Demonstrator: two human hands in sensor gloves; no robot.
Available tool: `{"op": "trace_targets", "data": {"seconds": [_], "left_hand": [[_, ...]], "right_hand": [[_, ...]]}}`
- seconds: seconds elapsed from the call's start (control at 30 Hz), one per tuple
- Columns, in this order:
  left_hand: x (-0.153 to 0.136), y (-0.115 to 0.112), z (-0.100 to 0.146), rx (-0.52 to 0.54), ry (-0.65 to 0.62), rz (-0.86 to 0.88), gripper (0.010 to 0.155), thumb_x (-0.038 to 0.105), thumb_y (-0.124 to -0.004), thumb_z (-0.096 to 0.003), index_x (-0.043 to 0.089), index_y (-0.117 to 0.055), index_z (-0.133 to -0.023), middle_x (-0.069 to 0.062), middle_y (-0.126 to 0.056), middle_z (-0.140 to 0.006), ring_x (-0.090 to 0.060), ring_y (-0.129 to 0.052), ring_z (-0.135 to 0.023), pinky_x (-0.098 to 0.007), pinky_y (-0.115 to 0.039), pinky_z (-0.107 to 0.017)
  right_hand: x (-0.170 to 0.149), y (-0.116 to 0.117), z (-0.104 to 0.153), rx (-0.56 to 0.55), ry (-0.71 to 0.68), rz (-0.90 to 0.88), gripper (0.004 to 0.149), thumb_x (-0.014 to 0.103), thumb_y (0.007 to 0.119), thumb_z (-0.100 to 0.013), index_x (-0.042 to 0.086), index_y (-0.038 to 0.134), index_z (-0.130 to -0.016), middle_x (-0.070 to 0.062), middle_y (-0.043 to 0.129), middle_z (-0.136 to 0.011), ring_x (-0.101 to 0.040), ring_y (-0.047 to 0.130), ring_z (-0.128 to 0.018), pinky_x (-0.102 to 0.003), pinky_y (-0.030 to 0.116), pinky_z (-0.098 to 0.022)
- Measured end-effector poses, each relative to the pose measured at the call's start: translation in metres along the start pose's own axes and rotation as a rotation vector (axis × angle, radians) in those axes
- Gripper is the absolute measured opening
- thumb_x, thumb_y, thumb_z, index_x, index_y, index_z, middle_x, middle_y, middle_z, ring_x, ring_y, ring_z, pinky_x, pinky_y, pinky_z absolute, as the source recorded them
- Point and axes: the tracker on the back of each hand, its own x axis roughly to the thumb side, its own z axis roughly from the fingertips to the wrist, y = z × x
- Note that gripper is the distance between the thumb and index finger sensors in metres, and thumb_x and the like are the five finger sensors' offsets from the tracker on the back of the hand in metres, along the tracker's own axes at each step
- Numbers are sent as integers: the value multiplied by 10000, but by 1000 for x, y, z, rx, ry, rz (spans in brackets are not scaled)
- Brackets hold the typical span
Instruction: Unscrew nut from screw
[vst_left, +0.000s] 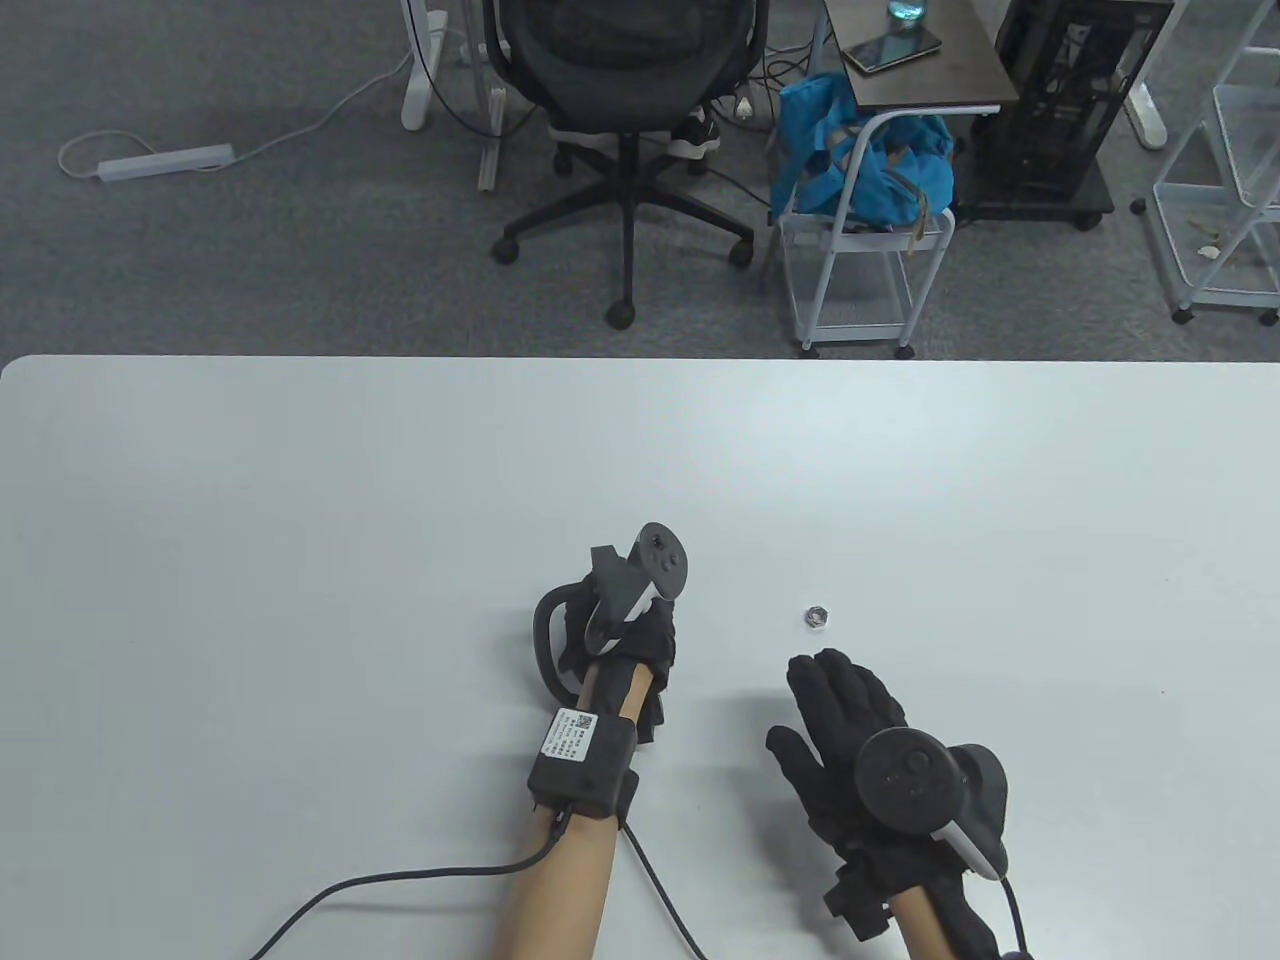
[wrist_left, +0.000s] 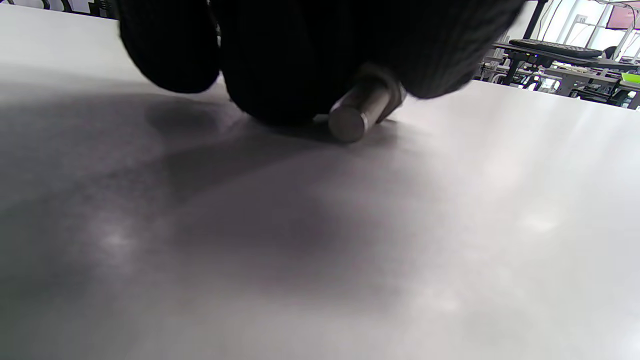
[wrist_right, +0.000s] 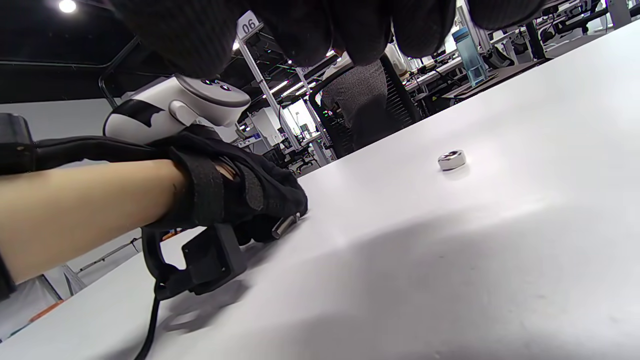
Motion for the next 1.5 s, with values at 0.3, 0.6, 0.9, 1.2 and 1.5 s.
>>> {"op": "trace_targets", "data": {"seconds": [0.3,0.6,0.9,1.2,1.5], "left_hand": [[-7,36,49,165,-139,55,703,481,-742,-501,274,-535,-1140,-172,-541,-1180,-424,-675,-998,-702,-530,-705],[-8,67,154,290,-453,146,786,575,-700,-501,328,-406,-1186,-120,-398,-1263,-455,-494,-1113,-728,-449,-731],[-25,27,165,275,-582,160,813,535,-732,-502,325,-346,-1187,-129,-315,-1266,-452,-335,-1159,-727,-368,-755],[-39,15,160,233,-576,197,830,553,-737,-493,316,-339,-1181,-130,-333,-1260,-440,-371,-1152,-718,-376,-757],[-40,14,160,244,-578,198,829,562,-731,-493,311,-344,-1181,-137,-341,-1256,-442,-382,-1147,-717,-386,-752]], "right_hand": [[-2,-2,-1,-14,9,27,758,489,701,-558,98,481,-1169,-234,437,-1190,-555,475,-1027,-726,475,-667],[-6,1,-4,34,-2,75,886,573,701,-544,224,213,-1196,-248,197,-1213,-610,335,-1053,-768,430,-663],[-8,10,-6,83,-12,110,936,596,682,-544,176,139,-1181,-219,106,-1208,-563,249,-1080,-758,384,-683],[-2,14,-2,62,-51,113,916,574,684,-549,163,163,-1181,-219,129,-1208,-547,251,-1083,-749,385,-686],[-2,19,-2,84,-46,116,913,587,674,-547,174,165,-1183,-238,112,-1198,-554,243,-1078,-751,377,-684]]}}
